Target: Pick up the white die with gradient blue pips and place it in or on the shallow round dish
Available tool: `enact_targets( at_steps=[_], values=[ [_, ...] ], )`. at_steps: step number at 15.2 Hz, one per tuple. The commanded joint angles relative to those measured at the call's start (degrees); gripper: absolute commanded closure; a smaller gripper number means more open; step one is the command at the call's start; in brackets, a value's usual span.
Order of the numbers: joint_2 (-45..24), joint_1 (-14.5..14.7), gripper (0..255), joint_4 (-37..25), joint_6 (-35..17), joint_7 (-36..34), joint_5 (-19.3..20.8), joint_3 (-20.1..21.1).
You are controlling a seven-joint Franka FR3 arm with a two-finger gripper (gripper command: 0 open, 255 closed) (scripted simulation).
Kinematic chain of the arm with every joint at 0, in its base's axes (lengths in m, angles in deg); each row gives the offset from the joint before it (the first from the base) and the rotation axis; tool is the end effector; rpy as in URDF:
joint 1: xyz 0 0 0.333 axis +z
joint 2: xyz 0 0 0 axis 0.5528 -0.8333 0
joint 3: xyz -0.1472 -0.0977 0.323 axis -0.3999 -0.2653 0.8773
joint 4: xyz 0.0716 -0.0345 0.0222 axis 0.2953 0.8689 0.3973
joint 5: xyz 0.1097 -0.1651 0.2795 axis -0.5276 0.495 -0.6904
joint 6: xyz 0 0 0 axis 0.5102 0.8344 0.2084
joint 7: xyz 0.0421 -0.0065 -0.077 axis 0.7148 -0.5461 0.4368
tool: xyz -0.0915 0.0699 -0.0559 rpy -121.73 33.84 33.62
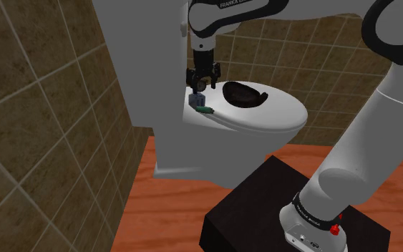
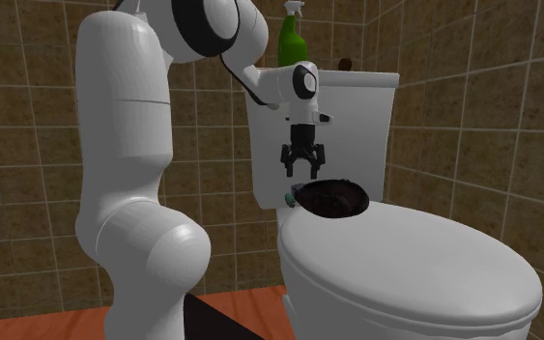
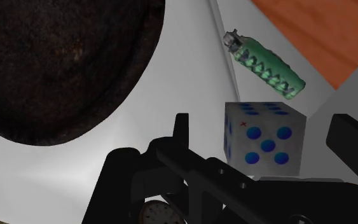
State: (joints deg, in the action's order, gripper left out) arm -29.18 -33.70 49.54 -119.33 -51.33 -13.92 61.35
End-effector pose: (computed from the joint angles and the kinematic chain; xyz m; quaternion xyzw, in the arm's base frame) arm 0.4967 0.0410 0.5363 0.9959 -0.0607 -0.0597 0.0319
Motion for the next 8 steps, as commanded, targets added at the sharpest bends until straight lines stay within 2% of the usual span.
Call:
enact_targets(
  at_steps=[1,4,8],
  values=[
    [-1.2,0.2,0,2.0,-7.7,-0.4,-0.1,0.2],
    [-1.5,0.2,0,3.6,-9.7,-0.4,0.0,0.1],
    [-1.5,0.3,0,3.6,-9.7,-0.4,0.0,0.0]
  ],
)
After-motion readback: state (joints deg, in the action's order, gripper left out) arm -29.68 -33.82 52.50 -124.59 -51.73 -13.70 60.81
